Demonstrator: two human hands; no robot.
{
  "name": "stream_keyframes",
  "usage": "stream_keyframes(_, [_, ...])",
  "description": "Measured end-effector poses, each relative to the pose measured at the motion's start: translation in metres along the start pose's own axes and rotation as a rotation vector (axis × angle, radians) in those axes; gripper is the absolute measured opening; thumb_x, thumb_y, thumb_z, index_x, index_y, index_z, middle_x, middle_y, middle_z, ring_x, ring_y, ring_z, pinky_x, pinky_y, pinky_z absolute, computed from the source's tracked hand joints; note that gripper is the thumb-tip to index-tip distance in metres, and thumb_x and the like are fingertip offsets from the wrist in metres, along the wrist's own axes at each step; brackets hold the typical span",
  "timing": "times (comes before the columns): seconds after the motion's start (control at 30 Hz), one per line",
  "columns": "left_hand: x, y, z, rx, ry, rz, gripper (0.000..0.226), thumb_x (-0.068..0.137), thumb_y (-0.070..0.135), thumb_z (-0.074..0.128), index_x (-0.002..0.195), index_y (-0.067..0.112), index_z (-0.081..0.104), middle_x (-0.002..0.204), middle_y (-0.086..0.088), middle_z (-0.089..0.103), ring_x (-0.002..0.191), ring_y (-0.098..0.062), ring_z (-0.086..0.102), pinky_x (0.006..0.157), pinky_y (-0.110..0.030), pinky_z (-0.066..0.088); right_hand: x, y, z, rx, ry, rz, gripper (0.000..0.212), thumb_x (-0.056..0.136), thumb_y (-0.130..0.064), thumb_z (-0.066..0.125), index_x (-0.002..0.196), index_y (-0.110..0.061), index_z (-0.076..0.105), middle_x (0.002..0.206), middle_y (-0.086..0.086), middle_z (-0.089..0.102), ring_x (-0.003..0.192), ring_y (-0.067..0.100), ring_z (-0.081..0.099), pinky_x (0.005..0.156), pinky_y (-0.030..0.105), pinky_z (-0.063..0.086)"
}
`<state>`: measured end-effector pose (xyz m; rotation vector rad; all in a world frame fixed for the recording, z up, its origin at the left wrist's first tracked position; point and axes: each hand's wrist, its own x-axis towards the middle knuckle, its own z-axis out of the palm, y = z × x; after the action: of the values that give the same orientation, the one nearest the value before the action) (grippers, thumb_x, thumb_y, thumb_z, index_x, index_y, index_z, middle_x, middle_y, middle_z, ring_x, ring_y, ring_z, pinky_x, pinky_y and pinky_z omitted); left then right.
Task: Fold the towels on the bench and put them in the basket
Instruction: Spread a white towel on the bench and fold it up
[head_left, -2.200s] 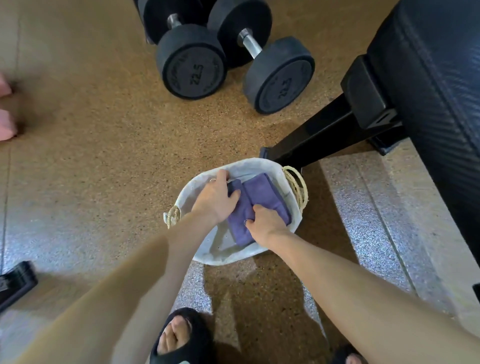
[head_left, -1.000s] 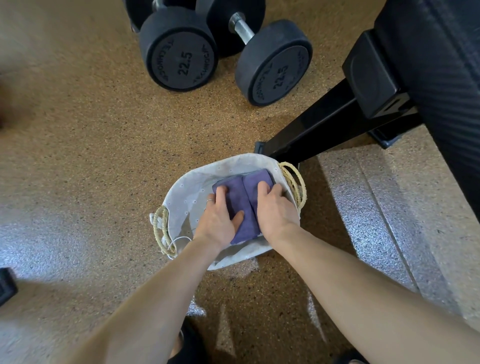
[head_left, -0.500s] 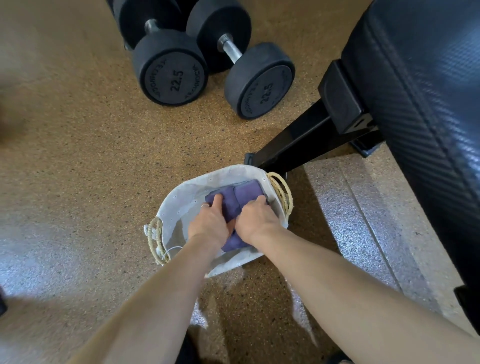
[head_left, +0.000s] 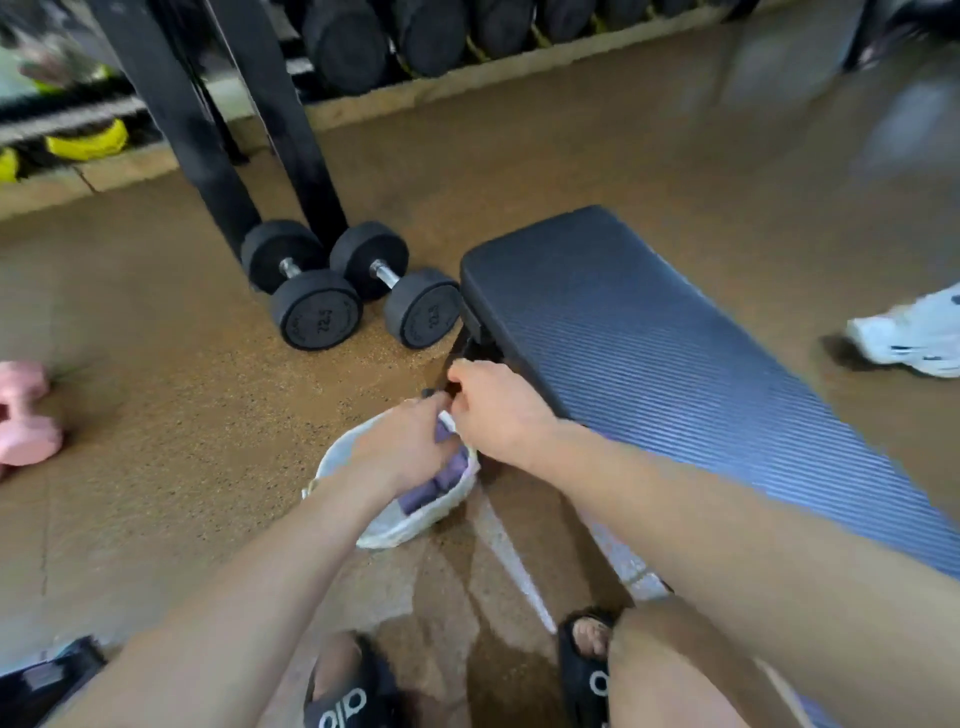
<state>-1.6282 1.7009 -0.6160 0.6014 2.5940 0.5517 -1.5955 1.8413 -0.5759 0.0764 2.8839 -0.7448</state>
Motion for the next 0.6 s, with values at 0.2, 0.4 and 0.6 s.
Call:
stream_keyframes(0.2, [-0.076, 0.151, 0.007, 0.027, -0.016, 0.325, 0.016, 0.089, 0.028, 0.063, 0.103, 0.021, 0.065, 0.096, 0.003, 0.067, 0.089, -0.022, 0.062, 0.085, -0.038, 0.052, -0.129, 0.074, -0.106, -0.002, 0.146, 0.240, 0.023, 0.093, -0.013, 0.046, 0.110, -0.012, 0.062, 0.110, 0.013, 0.066, 0.100, 0.037, 0.061, 0.084, 0.040, 0.053])
stream_keyframes(0.4, [-0.140, 0.266, 0.058, 0.016, -0.173, 0.543, 0.022, 0.089, 0.034, 0.063, 0.109, 0.024, 0.065, 0.103, 0.008, 0.066, 0.097, -0.015, 0.062, 0.091, -0.038, 0.052, -0.255, 0.161, -0.151, -0.248, -0.141, 0.478, 0.018, 0.093, -0.013, 0.050, 0.086, -0.007, 0.065, 0.086, 0.009, 0.067, 0.090, 0.034, 0.064, 0.070, 0.031, 0.053])
stream_keyframes(0.6, [-0.181, 0.327, 0.115, 0.147, -0.393, 0.565, 0.052, 0.090, 0.042, 0.065, 0.134, 0.017, 0.054, 0.133, -0.004, 0.061, 0.123, -0.025, 0.055, 0.098, -0.040, 0.049, -0.339, 0.209, -0.138, -0.285, -0.416, 0.678, 0.027, 0.073, -0.035, 0.071, 0.088, -0.014, 0.064, 0.084, 0.006, 0.069, 0.079, 0.027, 0.067, 0.069, 0.031, 0.052])
